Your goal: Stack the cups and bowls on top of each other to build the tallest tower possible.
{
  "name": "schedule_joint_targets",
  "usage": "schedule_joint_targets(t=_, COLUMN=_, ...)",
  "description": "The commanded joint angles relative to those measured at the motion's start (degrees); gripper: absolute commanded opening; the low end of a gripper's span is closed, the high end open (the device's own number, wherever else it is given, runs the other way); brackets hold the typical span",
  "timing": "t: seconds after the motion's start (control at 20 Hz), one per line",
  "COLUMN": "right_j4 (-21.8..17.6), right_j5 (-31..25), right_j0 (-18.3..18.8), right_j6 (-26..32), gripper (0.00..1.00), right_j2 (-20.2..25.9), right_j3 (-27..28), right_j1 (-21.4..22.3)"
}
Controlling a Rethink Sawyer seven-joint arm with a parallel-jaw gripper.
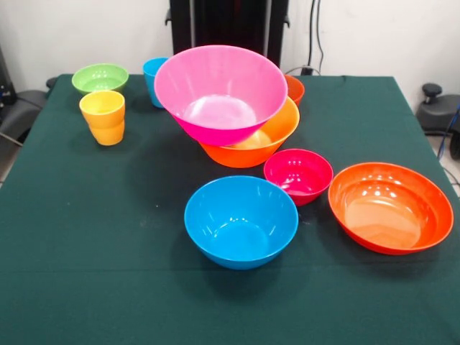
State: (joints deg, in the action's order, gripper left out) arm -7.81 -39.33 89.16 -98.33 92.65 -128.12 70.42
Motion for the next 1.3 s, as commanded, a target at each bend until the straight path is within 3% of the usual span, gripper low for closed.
schedule_joint_targets(t=0.05, right_j4=-1.53, right_j5=-14.72, right_j0=-9.71, right_j6=-11.03, gripper=0.00, right_j2=-15.18, right_j3=2.81, right_j1=9.17)
schedule_joint_targets(t=0.25, right_j4=-5.77, right_j5=-17.90, right_j0=-14.58, right_j6=-12.32, gripper=0.00, right_j2=-21.24, right_j3=5.89, right_j1=4.42)
schedule_joint_targets(t=0.4, right_j4=-5.55, right_j5=-17.85, right_j0=-15.12, right_j6=-10.82, gripper=0.00, right_j2=-23.06, right_j3=6.13, right_j1=4.91)
schedule_joint_targets(t=0.6, right_j4=-3.55, right_j5=-12.88, right_j0=-14.11, right_j6=-10.00, gripper=0.00, right_j2=-23.37, right_j3=0.48, right_j1=8.16)
schedule_joint_targets(t=0.75, right_j4=-6.78, right_j5=-7.71, right_j0=-15.41, right_j6=-10.97, gripper=0.00, right_j2=-26.00, right_j3=-2.17, right_j1=6.55)
schedule_joint_targets(t=1.2, right_j4=-10.60, right_j5=-3.14, right_j0=-18.59, right_j6=-10.64, gripper=0.00, right_j2=-32.11, right_j3=-2.69, right_j1=3.68)
schedule_joint_targets(t=1.3, right_j4=-12.90, right_j5=-1.10, right_j0=-19.98, right_j6=-11.25, gripper=0.00, right_j2=-34.48, right_j3=-2.55, right_j1=1.41)
